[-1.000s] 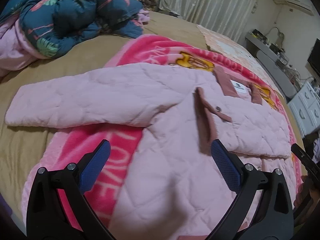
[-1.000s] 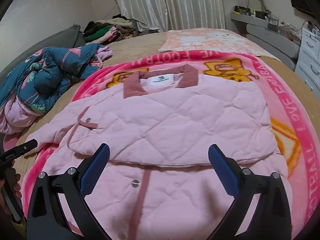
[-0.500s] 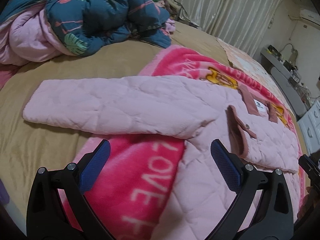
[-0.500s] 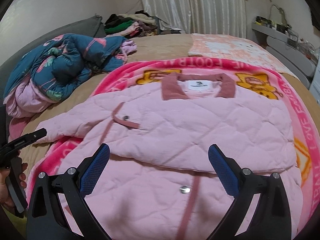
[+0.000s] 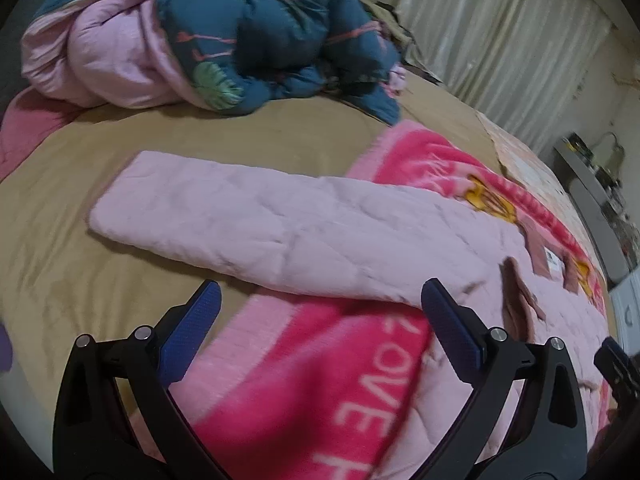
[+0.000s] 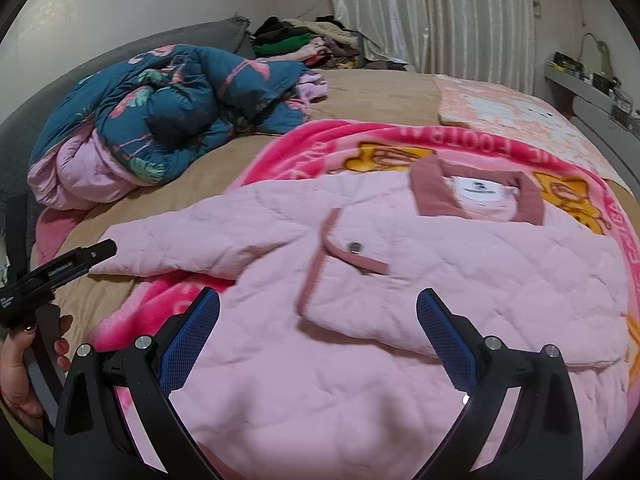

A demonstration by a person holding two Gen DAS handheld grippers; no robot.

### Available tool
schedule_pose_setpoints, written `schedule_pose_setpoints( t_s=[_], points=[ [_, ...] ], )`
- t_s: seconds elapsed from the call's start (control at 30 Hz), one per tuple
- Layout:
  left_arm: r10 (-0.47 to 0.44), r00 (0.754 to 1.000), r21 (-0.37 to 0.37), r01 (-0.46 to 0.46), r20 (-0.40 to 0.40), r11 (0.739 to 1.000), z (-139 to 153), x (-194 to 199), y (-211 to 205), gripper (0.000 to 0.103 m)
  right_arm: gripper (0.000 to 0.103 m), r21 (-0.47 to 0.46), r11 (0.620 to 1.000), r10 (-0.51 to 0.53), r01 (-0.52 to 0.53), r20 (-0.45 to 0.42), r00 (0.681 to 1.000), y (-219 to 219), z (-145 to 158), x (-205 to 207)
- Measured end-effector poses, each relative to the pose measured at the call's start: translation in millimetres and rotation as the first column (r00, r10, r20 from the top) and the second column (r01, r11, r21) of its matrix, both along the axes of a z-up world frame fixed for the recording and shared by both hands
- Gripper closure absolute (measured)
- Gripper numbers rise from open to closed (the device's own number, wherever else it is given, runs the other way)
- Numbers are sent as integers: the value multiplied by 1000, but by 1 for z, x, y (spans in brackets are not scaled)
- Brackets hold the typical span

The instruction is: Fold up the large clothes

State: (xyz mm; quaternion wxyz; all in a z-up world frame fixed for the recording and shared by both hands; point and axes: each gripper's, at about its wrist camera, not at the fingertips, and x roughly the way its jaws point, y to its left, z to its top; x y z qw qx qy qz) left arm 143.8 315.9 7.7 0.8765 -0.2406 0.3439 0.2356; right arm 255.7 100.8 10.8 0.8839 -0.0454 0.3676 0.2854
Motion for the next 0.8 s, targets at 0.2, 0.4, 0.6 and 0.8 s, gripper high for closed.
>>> schedule_pose_setpoints(
  t_s=[0.2, 0.4, 0.6, 0.8],
  points=[
    [61, 998, -4, -61, 2, 998, -2, -8, 19, 9, 5, 8, 999, 49, -49, 0, 999, 34, 3, -2],
    [118, 993, -20, -118, -27, 993, -11, -11, 38, 9, 5, -12, 995, 104, -104, -3, 995, 70, 1, -3],
    [150, 988, -61, -153, -47, 986, -20, -15, 56, 9, 5, -46, 986, 162, -163, -6, 987, 106, -3, -6],
    [223, 973, -110, -229, -65, 967, -32, -21, 83, 9, 5, -99, 971, 215, -216, -24, 976, 141, -14, -5]
  ],
)
